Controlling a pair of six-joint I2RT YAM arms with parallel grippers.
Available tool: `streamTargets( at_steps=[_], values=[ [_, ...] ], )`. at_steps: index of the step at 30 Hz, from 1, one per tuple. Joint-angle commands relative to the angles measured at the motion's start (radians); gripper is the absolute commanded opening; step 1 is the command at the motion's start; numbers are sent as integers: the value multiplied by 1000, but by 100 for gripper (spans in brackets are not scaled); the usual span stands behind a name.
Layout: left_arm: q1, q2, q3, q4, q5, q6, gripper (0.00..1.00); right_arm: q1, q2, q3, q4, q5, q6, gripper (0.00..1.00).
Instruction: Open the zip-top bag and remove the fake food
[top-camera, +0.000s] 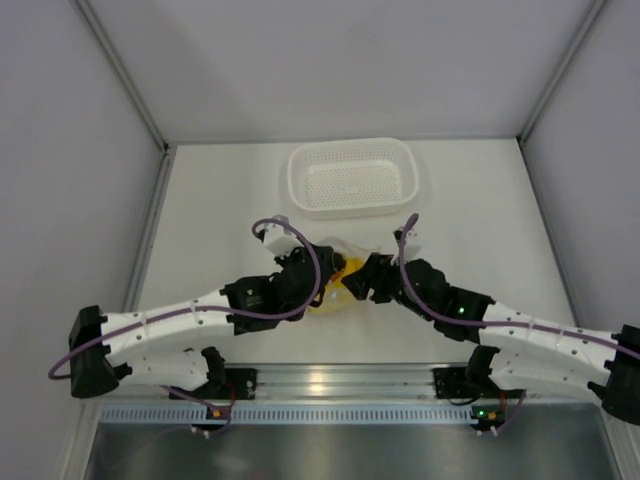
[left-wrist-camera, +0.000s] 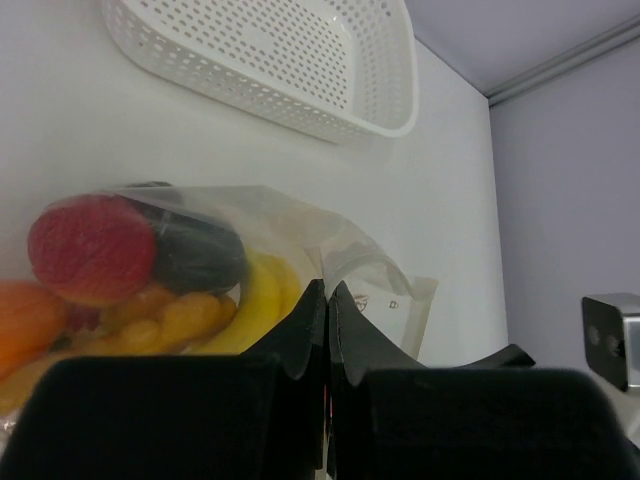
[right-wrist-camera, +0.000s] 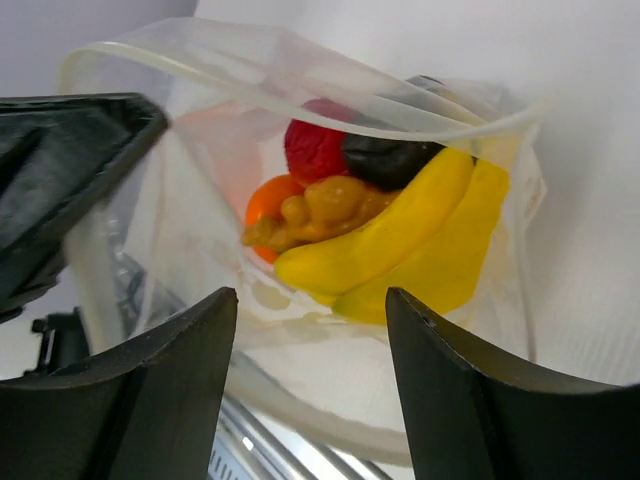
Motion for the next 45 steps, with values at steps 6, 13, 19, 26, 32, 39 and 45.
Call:
streamTargets(
  at_steps=[6,13,19,26,32,39,45],
  values=[
    [-39,12,2,53,-82,-122,0,-86,157,15,27,94,28,67],
    [-40,41,-64,107,0,-135,0,-180,250,17,80,53,38,68],
    [-40,119,-58,147,72,-110,0,-180,332,47,115,-45,41,70],
    [-48,194,-29,171,101,-92,0,-154,348,-8,152,-19,52,66],
    [-54,231,-3,170,113,-75,0,-154,393,-26,93,88,54,65],
    [-54,230,-19,170,107,-79,0,-145,353,-31,36,156,35,60],
    [-54,247,-23,170,112,-82,0,-145,312,-13,86,117,3,61]
  ],
)
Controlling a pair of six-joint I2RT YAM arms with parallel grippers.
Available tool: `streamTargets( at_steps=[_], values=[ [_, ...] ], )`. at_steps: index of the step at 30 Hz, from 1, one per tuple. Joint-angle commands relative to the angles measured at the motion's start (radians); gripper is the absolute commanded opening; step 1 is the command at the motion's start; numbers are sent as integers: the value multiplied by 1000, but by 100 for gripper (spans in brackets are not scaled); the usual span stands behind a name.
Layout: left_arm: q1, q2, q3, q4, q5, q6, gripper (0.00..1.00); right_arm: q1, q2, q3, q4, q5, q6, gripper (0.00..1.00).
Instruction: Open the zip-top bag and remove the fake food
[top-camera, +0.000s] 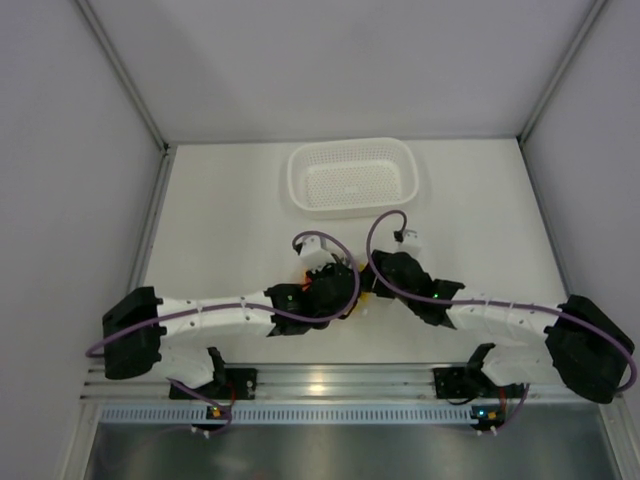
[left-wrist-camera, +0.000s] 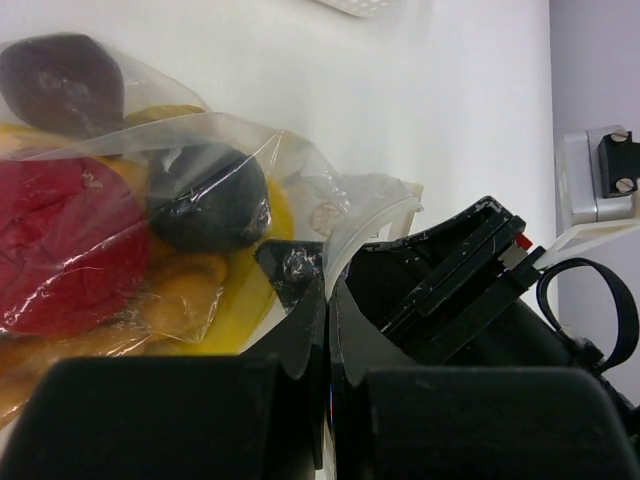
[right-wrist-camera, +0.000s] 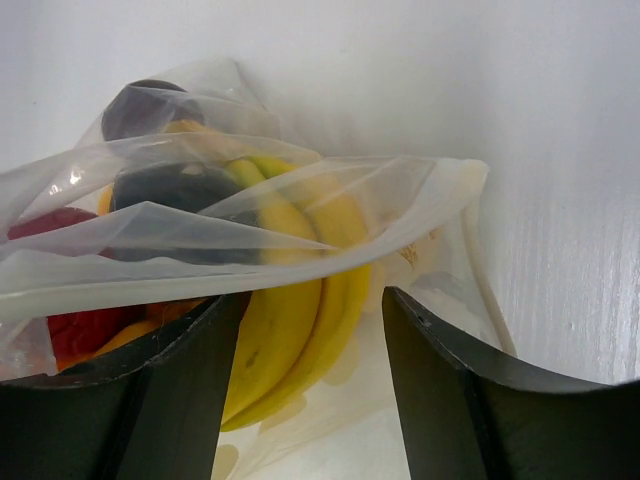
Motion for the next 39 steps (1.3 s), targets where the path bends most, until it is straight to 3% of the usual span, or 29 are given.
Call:
streamTargets(
  at_steps=[1,9,17,19,21,24,30,33,39],
  values=[
    [-4,12,17,42,1,4,0,8,10,49,22,11,-30,61],
    [-4,9,1,42,4,-6,0,8,156,48,101,-55,-16,52],
    [-4,18,-17,42,-4,-31,0,18,283,14,154,-43,47,57],
    [-4,23,-17,41,1,-31,0,18,303,19,174,-52,53,52],
    [-4,23,-22,42,-2,-31,0,21,295,16,183,-43,53,35],
    [-4,6,-35,39,-23,-25,0,24,240,19,148,-18,32,21],
    [-4,-32,-45,41,-83,18,0,53,96,71,16,73,-39,8],
    [-2,-42,-8,39,-105,119,0,67,32,85,-37,100,-66,0],
    [-2,-32,82,70,-135,364,0,94,-57,100,-139,129,-112,0]
  ],
)
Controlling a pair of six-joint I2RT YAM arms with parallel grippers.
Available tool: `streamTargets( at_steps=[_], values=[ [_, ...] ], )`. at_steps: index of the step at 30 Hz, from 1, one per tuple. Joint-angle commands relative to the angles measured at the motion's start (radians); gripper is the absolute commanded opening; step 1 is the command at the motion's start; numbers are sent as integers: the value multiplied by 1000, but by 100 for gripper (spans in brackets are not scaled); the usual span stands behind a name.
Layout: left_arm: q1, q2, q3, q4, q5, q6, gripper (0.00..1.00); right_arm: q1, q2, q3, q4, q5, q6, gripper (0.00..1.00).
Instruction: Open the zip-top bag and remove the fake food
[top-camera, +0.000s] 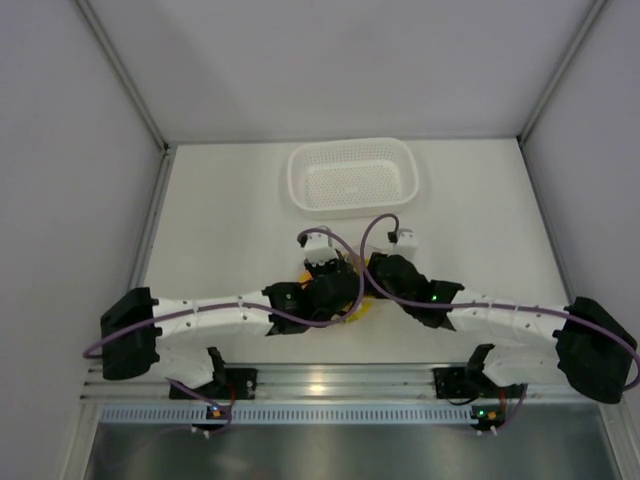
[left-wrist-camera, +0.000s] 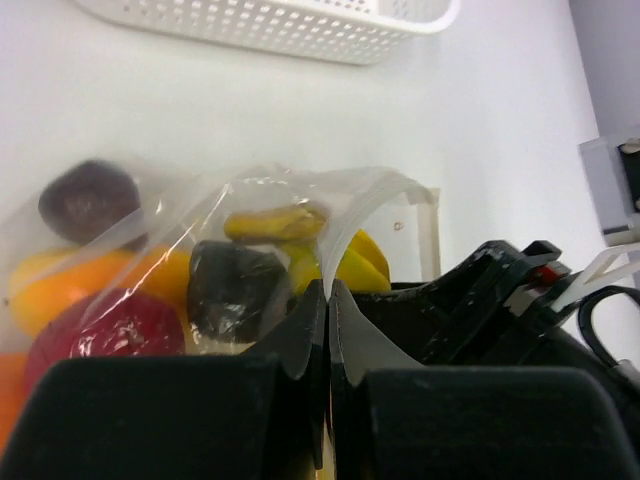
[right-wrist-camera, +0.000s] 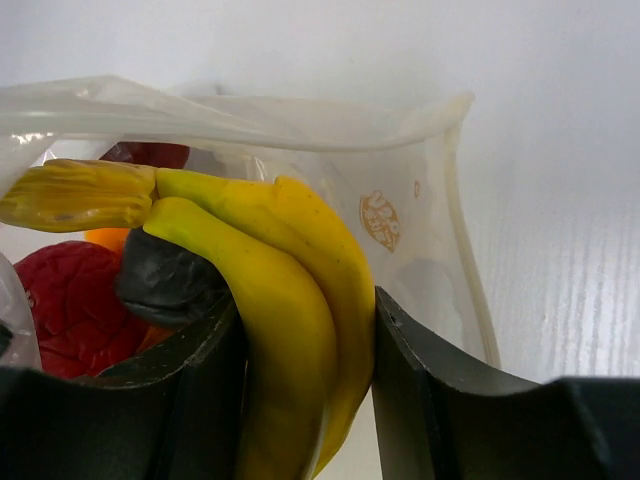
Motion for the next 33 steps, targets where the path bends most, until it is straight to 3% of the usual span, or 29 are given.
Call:
streamTargets(
  at_steps=[1,6,16,22,33],
  values=[
    [-2,-18,84,74,-57,233,0,38,-52,67,-93,42,-61,0],
    [-2,-18,110,71,-154,309,0,90,-77,113,-269,171,-79,0],
    [4,-28,81,39,-267,277,0,112,-298,49,-270,171,-84,0],
    [24,-8,76,40,-179,242,0,112,-393,37,-236,180,-125,0],
    [24,6,64,39,19,176,0,112,-572,-83,98,189,-332,0]
  ],
)
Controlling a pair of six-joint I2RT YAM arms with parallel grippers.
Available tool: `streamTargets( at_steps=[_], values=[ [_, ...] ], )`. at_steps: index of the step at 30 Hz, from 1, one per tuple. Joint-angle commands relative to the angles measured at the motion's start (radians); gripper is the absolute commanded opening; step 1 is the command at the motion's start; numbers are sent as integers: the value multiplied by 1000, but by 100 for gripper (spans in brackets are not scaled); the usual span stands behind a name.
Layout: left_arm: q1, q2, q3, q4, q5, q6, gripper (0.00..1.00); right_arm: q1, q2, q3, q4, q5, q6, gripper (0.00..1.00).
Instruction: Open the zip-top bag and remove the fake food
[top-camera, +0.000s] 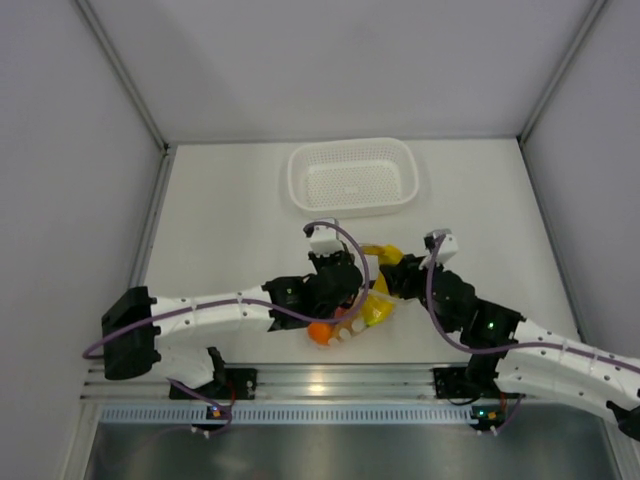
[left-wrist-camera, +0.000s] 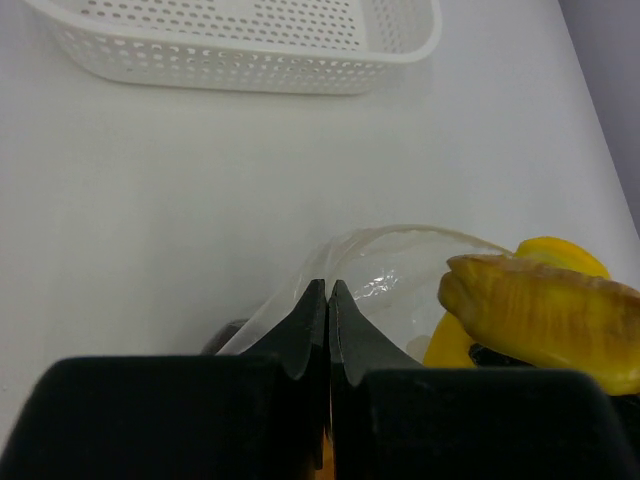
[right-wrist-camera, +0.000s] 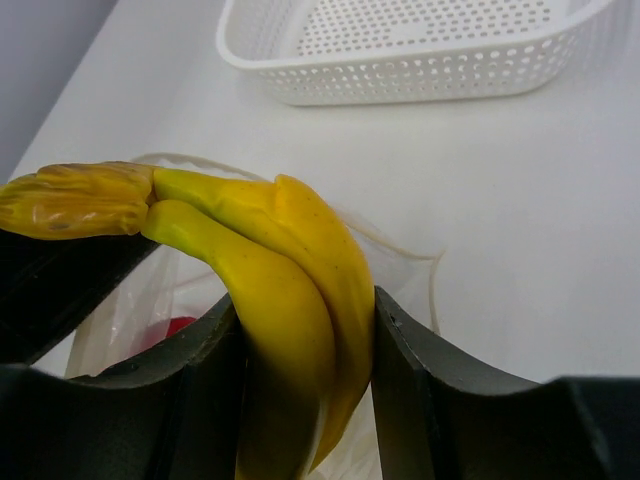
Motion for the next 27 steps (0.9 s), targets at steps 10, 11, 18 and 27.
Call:
streamTargets(
  at_steps=[10,11,18,27],
  values=[
    [9,-50,-45,12,125,-82,0,20,-135,-172,677,55,-225,0],
    [9,-53,-48,12,128,-85,0,19,-130,-181,768,52,-241,0],
    [28,-91,-82,-35,107,-121,0,17,-38,-106,900,57,-347,0],
    [132,-238,-167,-80,96,-128,0,-79,182,312,538,100,-446,0]
  ],
)
